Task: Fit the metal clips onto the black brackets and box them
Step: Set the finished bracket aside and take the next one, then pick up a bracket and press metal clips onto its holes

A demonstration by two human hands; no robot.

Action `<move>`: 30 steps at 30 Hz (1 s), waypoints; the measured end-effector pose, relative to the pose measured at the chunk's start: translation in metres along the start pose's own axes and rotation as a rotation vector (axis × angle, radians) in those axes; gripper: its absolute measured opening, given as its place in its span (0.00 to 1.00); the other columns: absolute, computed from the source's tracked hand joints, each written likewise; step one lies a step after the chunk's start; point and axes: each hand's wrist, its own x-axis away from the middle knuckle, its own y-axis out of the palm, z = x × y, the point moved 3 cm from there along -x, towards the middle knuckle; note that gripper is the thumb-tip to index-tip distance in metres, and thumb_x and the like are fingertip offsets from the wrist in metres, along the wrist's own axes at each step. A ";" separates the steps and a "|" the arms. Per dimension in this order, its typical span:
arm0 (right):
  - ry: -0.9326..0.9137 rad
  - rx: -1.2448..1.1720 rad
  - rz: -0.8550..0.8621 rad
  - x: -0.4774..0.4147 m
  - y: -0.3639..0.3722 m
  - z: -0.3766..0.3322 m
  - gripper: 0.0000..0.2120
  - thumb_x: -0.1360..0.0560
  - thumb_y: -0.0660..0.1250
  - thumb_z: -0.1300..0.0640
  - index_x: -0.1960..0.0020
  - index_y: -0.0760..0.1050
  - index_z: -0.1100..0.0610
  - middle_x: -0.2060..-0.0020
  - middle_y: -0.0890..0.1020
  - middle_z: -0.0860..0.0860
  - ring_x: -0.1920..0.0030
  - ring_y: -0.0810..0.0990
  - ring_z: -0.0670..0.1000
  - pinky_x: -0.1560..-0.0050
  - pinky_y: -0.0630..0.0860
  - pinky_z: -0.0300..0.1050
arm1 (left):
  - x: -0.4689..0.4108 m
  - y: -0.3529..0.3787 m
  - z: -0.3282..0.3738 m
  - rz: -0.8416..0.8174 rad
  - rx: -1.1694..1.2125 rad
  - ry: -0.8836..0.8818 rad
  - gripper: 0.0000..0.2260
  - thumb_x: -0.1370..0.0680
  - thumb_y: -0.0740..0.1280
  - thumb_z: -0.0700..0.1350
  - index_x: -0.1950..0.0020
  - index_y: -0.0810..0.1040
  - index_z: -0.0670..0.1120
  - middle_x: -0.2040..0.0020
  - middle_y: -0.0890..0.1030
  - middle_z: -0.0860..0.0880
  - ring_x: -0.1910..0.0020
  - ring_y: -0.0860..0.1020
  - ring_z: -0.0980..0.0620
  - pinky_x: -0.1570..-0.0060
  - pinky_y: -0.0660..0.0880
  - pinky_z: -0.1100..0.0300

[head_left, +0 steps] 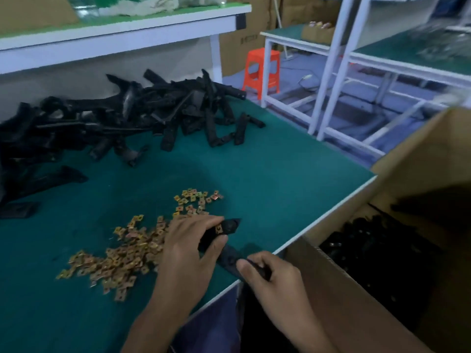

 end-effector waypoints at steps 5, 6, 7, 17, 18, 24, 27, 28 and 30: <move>0.335 -0.202 0.148 0.063 -0.056 0.058 0.03 0.24 0.71 0.50 0.56 0.80 0.45 0.66 0.83 0.46 0.65 0.80 0.41 0.60 0.77 0.43 | 0.009 0.084 0.074 -0.275 0.039 0.223 0.15 0.23 0.67 0.54 0.38 0.83 0.53 0.42 0.80 0.56 0.41 0.73 0.52 0.41 0.65 0.57; 0.401 -0.270 0.181 0.075 -0.065 0.068 0.07 0.22 0.70 0.57 0.58 0.80 0.48 0.67 0.83 0.48 0.67 0.79 0.43 0.63 0.75 0.40 | 0.014 0.098 0.087 -0.347 0.055 0.259 0.15 0.23 0.67 0.53 0.36 0.82 0.54 0.40 0.79 0.57 0.39 0.73 0.52 0.41 0.65 0.56; 0.459 -0.348 0.213 0.087 -0.073 0.077 0.09 0.22 0.69 0.63 0.58 0.80 0.52 0.68 0.83 0.50 0.67 0.79 0.45 0.66 0.74 0.38 | 0.020 0.111 0.098 -0.408 0.070 0.293 0.16 0.22 0.67 0.53 0.34 0.80 0.56 0.38 0.78 0.58 0.36 0.71 0.53 0.40 0.65 0.56; 0.755 -0.467 0.614 0.077 -0.173 0.116 0.33 0.22 0.71 0.44 0.21 0.64 0.50 0.34 0.79 0.50 0.36 0.79 0.56 0.41 0.78 0.56 | 0.038 0.110 0.105 -0.382 0.164 0.238 0.13 0.20 0.64 0.53 0.38 0.82 0.57 0.39 0.77 0.63 0.34 0.68 0.61 0.33 0.65 0.59; 0.785 -0.295 0.583 0.066 -0.180 0.118 0.41 0.23 0.71 0.42 0.18 0.53 0.48 0.25 0.71 0.52 0.28 0.72 0.60 0.33 0.73 0.60 | 0.037 0.101 0.099 -0.347 0.169 0.208 0.12 0.20 0.64 0.52 0.39 0.82 0.57 0.39 0.77 0.63 0.35 0.69 0.62 0.33 0.66 0.58; 0.394 0.087 0.406 0.004 -0.126 0.075 0.28 0.24 0.71 0.45 0.26 0.68 0.43 0.33 0.80 0.51 0.36 0.78 0.52 0.34 0.73 0.47 | 0.020 0.037 0.038 -0.138 0.132 -0.041 0.11 0.20 0.63 0.56 0.41 0.82 0.59 0.40 0.75 0.67 0.34 0.67 0.68 0.32 0.62 0.64; 0.062 0.162 0.257 -0.008 -0.063 0.023 0.14 0.25 0.68 0.40 0.40 0.78 0.35 0.49 0.84 0.36 0.49 0.80 0.33 0.49 0.70 0.25 | 0.014 -0.009 -0.015 -0.023 0.074 -0.171 0.08 0.18 0.66 0.52 0.41 0.82 0.58 0.41 0.73 0.71 0.36 0.67 0.71 0.33 0.62 0.68; -0.026 0.191 0.212 -0.011 -0.043 0.004 0.08 0.22 0.68 0.43 0.44 0.79 0.33 0.49 0.82 0.31 0.51 0.78 0.29 0.52 0.68 0.20 | 0.013 -0.024 -0.033 0.000 0.040 -0.213 0.08 0.18 0.65 0.52 0.41 0.81 0.58 0.42 0.72 0.72 0.37 0.66 0.72 0.34 0.62 0.70; -0.165 0.181 0.112 -0.022 -0.003 -0.028 0.09 0.21 0.70 0.49 0.49 0.79 0.33 0.49 0.79 0.29 0.57 0.77 0.28 0.57 0.66 0.17 | 0.012 -0.053 -0.071 0.035 -0.016 -0.300 0.09 0.17 0.64 0.52 0.40 0.81 0.58 0.43 0.73 0.71 0.40 0.66 0.76 0.39 0.60 0.76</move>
